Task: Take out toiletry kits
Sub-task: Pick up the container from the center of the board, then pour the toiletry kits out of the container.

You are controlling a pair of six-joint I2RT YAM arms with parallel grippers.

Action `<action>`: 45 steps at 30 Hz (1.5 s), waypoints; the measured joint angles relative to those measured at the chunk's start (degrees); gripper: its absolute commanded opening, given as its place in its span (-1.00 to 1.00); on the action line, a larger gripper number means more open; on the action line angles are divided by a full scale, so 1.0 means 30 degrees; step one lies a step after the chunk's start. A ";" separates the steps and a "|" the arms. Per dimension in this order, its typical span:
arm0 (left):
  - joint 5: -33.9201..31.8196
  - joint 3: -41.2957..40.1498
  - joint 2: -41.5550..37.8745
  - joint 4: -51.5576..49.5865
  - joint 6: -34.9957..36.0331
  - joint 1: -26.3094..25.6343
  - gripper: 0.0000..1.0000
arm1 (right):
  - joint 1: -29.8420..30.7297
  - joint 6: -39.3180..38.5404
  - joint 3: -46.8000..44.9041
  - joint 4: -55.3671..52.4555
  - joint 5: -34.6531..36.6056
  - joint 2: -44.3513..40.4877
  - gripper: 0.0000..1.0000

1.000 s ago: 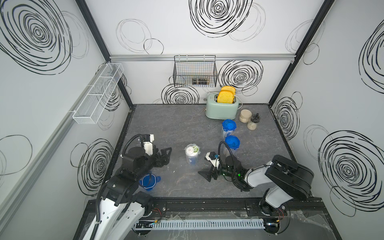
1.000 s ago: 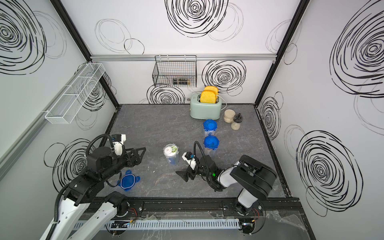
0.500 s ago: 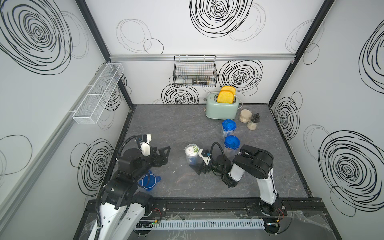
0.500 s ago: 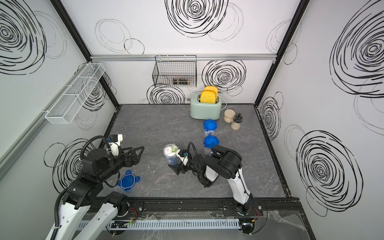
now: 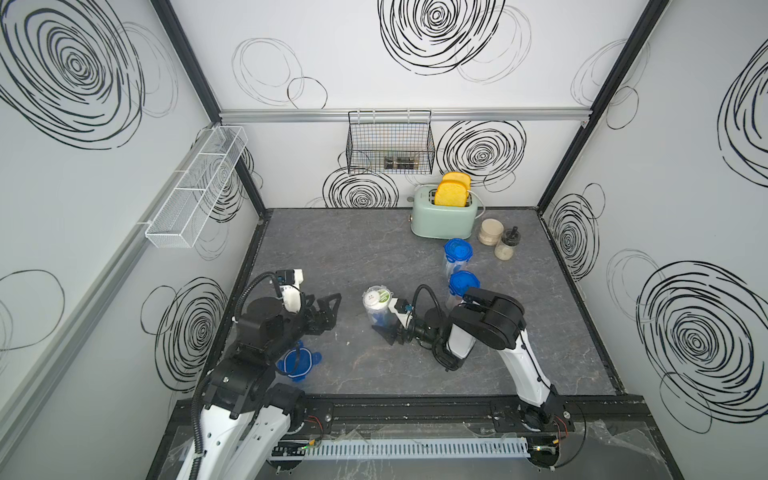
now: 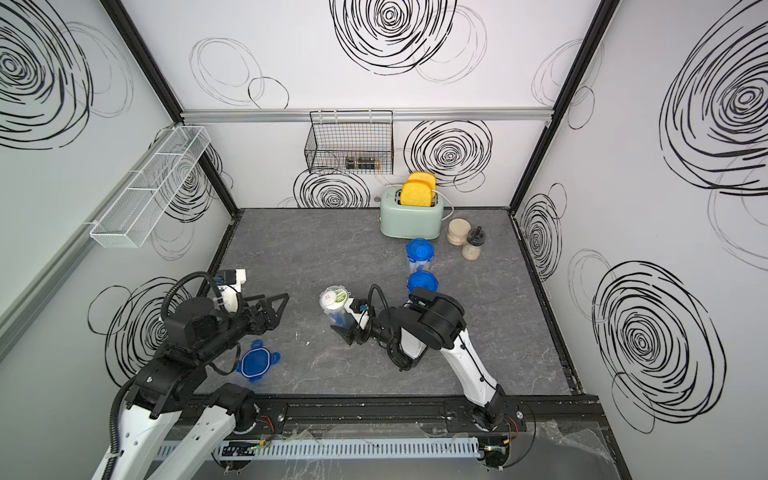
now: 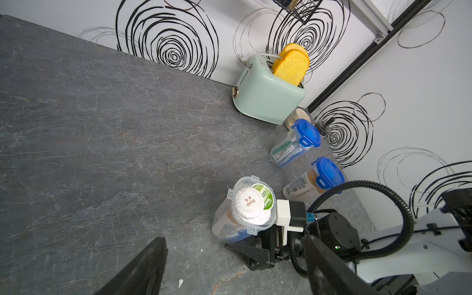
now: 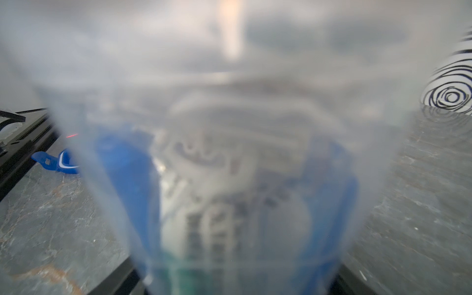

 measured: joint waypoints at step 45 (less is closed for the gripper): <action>-0.0073 -0.0036 -0.0233 0.0007 -0.0007 0.0160 0.77 | 0.2892 1.3049 0.9005 -2.0487 -0.4328 -0.3643 0.03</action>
